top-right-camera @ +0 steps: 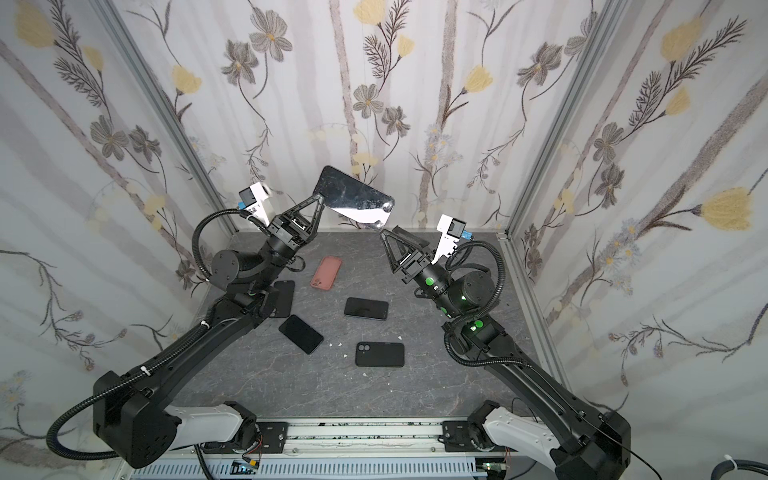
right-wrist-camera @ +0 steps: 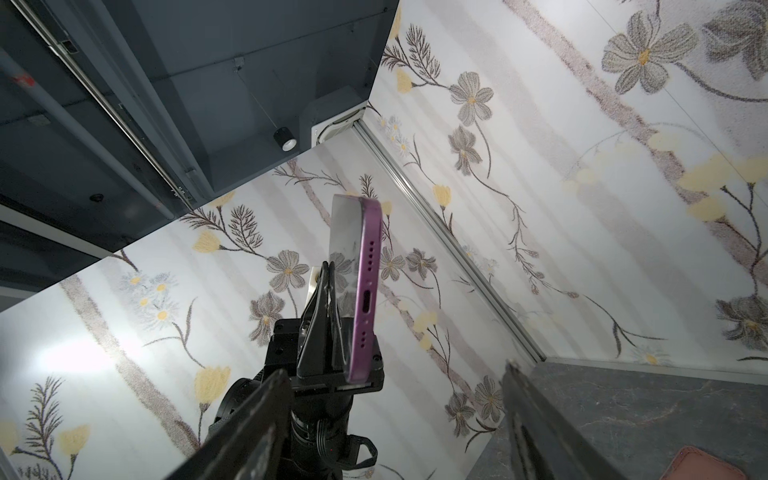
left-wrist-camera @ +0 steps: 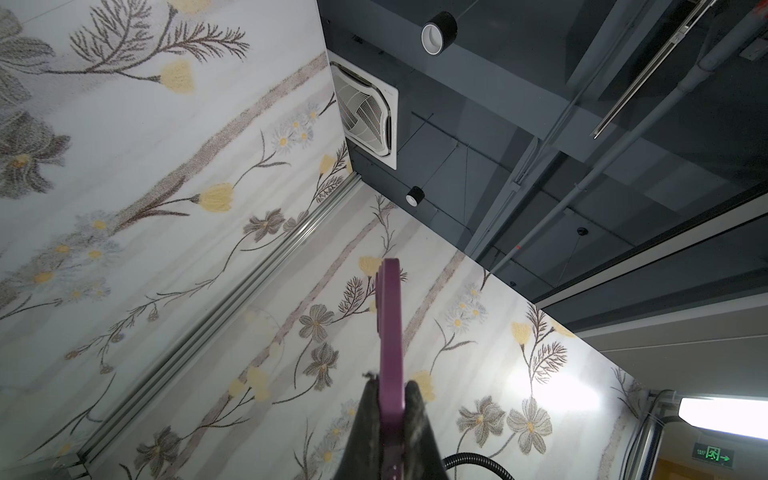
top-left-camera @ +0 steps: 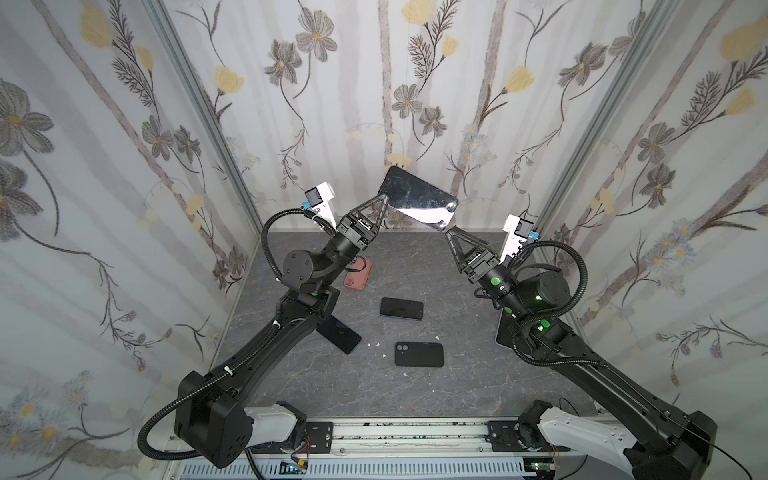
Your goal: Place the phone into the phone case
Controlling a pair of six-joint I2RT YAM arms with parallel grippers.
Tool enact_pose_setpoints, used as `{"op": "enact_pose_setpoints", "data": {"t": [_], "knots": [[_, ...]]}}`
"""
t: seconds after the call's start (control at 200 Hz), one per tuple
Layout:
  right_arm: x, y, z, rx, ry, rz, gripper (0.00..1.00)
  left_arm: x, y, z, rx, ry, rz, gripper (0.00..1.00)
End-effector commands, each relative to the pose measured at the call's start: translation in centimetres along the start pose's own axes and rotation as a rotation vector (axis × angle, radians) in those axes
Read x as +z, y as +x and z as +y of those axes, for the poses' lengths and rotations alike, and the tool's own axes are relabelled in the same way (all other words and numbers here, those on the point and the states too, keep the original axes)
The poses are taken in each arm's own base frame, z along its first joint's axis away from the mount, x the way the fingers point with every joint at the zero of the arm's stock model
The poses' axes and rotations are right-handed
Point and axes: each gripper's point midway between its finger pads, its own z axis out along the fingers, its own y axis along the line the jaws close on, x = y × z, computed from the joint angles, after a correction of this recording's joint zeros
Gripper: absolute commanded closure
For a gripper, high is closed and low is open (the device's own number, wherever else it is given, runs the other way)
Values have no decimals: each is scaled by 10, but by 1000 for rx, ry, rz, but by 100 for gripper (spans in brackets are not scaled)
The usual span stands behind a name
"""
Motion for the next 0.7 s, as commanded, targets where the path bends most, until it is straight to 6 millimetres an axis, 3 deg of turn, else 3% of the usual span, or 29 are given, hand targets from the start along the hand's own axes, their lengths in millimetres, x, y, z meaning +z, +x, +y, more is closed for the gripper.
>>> {"op": "enact_pose_setpoints", "data": {"t": [0.0, 0.1, 0.3, 0.51, 0.699], "knots": [[5, -13, 18, 10, -70, -50, 24, -2, -10, -22, -13, 88, -47, 100], [10, -13, 23, 7, -93, -46, 28, -4, -9, -23, -12, 87, -45, 100], [18, -16, 41, 4, -155, -37, 51, -9, -5, -21, 0, 77, -35, 100], [21, -18, 46, 11, -166, -36, 65, -14, 0, -18, -8, 75, -24, 100], [22, -15, 47, 23, -168, -24, 67, -15, 3, -18, -2, 71, -13, 100]]}}
